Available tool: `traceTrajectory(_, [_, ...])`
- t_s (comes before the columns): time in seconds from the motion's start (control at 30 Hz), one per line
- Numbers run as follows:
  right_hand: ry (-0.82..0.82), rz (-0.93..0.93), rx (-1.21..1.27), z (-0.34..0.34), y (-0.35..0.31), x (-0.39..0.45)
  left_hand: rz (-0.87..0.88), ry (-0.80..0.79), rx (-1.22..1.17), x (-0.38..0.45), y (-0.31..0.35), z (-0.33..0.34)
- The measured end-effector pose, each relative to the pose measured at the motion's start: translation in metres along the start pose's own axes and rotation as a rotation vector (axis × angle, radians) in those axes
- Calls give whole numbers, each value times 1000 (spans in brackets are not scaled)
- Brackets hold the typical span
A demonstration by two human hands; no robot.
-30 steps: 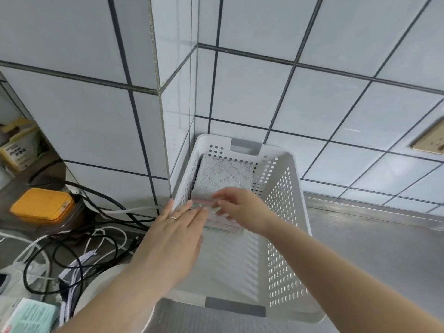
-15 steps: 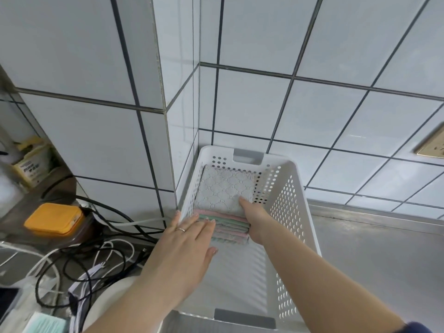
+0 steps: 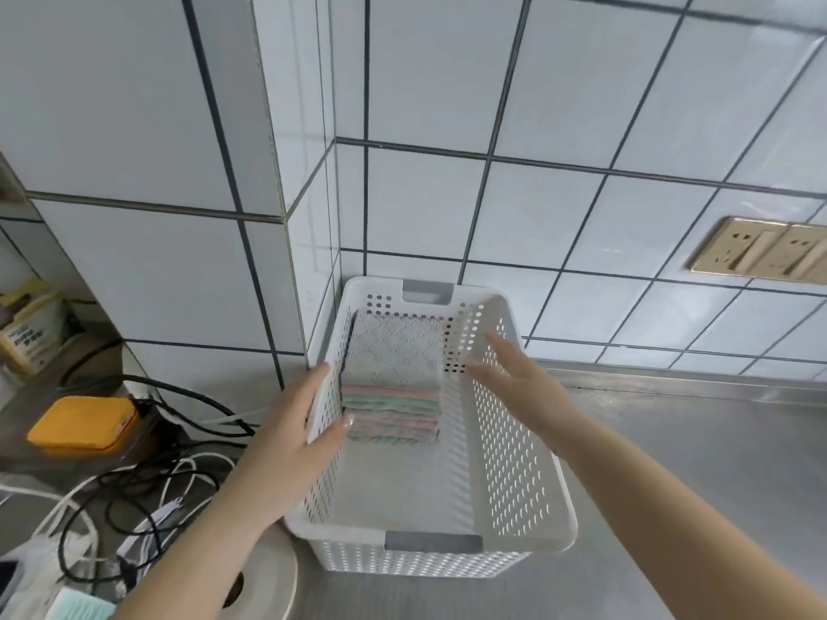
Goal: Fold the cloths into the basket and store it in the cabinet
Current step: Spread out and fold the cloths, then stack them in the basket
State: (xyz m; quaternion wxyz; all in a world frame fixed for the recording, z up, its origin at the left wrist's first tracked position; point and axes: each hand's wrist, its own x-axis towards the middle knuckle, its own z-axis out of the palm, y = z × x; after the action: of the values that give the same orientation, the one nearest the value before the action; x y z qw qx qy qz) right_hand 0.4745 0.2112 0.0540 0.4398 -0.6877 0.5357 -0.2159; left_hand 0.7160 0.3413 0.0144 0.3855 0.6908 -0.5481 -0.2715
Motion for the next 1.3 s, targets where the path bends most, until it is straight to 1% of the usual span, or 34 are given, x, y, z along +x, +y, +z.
traceTrajectory(0.07, [129,-105,-241,-18,9,-26,-95,-33,-130,-7,-5,-4])
traceTrajectory(0.1, [188,-118,-326,-23,15,-38,-123,-53,-183,-11,-6,-4])
traceTrajectory(0.13, [221,-91,-365,-26,23,-47,-159,-70,-251,-15,-8,-3])
traceTrajectory(0.17, [223,-24,-337,-26,29,-53,-203,-90,-338,-18,-9,-2])
traceTrajectory(0.2, [201,74,-234,-24,35,-59,-245,-120,-408,-21,-9,0])
traceTrajectory(0.27, [152,233,68,-15,44,-66,-303,-145,-447,-25,-10,2])
traceTrajectory(0.33, [129,326,274,-6,51,-71,-343,-150,-447,-27,-8,3])
traceTrajectory(0.4, [104,344,327,0,56,-74,-359,-152,-435,-28,-8,2])
traceTrajectory(0.57, [110,297,355,4,49,-85,-368,-154,-401,-30,-5,2])
traceTrajectory(0.73, [118,265,296,-12,64,-122,-319,-206,-398,-52,10,15])
traceTrajectory(0.9, [179,245,294,-32,85,-186,-262,-298,-407,-85,30,39])
traceTrajectory(0.97, [229,250,333,-41,96,-216,-226,-343,-393,-98,42,52])
traceTrajectory(1.03, [273,277,363,-51,107,-247,-191,-403,-376,-113,55,67])
traceTrajectory(1.23, [388,335,338,-69,136,-324,-152,-515,-368,-155,87,104])
traceTrajectory(1.3, [391,347,362,-72,145,-347,-145,-557,-361,-170,95,114])
